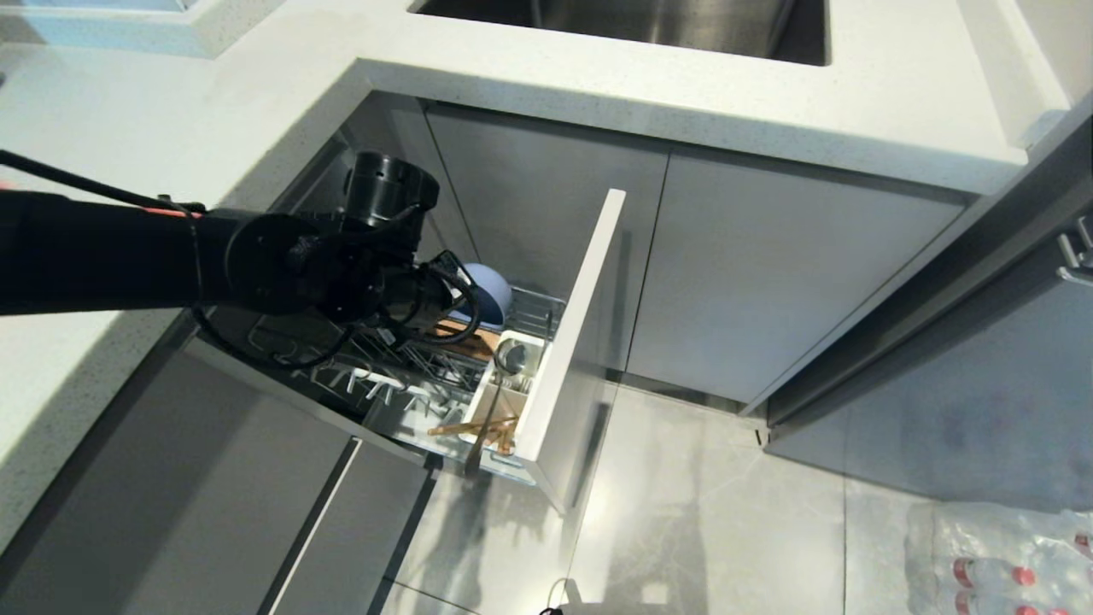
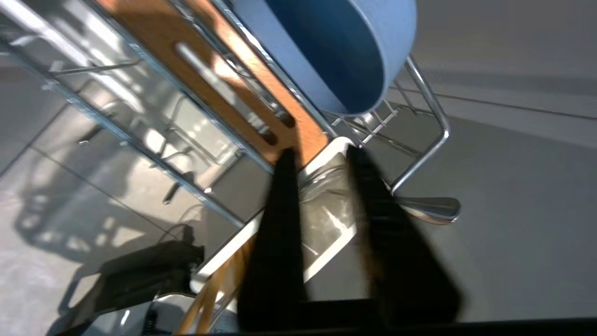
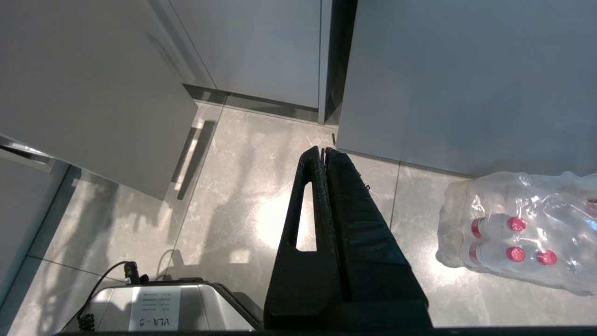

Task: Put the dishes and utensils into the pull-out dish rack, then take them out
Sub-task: Take the bowl out of the cupboard

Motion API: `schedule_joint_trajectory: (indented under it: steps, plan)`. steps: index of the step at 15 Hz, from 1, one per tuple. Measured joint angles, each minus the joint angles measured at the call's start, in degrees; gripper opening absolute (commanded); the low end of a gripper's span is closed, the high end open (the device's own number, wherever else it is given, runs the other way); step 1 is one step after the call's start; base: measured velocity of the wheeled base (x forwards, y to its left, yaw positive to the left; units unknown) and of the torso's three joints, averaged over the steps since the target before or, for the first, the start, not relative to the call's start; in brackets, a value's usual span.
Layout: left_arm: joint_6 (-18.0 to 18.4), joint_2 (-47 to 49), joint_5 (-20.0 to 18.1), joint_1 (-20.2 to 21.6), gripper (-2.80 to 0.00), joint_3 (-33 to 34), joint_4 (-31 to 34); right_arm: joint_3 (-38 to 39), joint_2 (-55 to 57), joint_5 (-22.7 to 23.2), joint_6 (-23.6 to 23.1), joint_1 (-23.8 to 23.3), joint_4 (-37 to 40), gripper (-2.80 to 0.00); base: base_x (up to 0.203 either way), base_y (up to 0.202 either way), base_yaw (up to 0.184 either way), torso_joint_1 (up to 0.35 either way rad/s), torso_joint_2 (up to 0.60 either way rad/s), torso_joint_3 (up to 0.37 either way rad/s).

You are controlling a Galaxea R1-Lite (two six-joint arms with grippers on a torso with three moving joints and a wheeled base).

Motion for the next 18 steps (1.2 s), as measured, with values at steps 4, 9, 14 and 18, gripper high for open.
schedule_joint_trajectory:
  steps: [4, 9, 14, 18]
  plan:
    - [0.1, 2.0, -1.8, 0.5, 0.00, -3.6, -0.7, 0.0, 0.0, 0.0, 0.0, 0.0, 0.0, -2.80, 0.000, 0.000, 0.000, 0.000, 0.00, 0.000]
    - [4.1, 5.6, -1.7, 1.7, 0.00, -7.0, -6.8, 0.0, 0.0, 0.0, 0.0, 0.0, 0.0, -2.80, 0.000, 0.000, 0.000, 0.000, 0.00, 0.000]
    - [3.6, 8.4, -1.6, 2.0, 0.00, -9.7, -6.9, 0.0, 0.0, 0.0, 0.0, 0.0, 0.0, -2.80, 0.000, 0.000, 0.000, 0.000, 0.00, 0.000]
    - [2.7, 10.2, -2.0, 2.1, 0.00, -10.1, -7.0, 0.0, 0.0, 0.0, 0.0, 0.0, 0.0, -2.80, 0.000, 0.000, 0.000, 0.000, 0.00, 0.000]
